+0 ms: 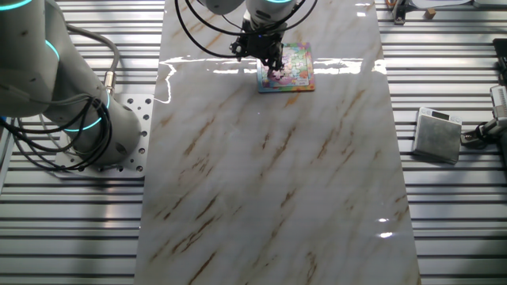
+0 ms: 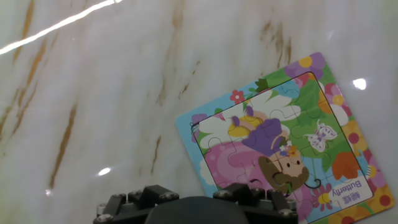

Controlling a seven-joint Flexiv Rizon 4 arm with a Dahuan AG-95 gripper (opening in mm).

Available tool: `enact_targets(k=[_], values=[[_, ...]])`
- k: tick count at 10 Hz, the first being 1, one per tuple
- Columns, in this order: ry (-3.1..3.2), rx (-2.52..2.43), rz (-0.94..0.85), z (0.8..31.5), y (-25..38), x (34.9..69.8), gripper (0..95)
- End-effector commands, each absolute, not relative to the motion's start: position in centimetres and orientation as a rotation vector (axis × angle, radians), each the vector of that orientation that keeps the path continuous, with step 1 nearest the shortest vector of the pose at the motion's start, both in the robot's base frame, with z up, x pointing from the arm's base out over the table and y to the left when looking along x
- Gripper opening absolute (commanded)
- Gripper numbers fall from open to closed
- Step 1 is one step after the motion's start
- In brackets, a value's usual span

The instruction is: Assemble one piece of a puzzle

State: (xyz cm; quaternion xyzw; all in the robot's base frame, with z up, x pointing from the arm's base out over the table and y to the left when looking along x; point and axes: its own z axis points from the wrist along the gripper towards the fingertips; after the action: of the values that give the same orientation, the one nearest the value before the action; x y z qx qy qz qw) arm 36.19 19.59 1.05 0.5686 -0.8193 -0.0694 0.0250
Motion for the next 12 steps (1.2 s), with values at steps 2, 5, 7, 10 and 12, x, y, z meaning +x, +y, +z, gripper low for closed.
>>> enact_targets(k=[2, 5, 7, 10, 12], values=[[-2.531, 1.764, -0.207, 1.07, 19.58, 36.27, 76.0], [-2.53, 1.766, -0.204, 1.11, 19.59, 36.37, 76.0], [-2.528, 1.769, -0.202, 1.14, 19.6, 36.47, 76.0], [-2.525, 1.772, -0.196, 1.11, 19.6, 36.54, 76.0], [-2.525, 1.774, -0.194, 1.1, 19.6, 36.55, 76.0]])
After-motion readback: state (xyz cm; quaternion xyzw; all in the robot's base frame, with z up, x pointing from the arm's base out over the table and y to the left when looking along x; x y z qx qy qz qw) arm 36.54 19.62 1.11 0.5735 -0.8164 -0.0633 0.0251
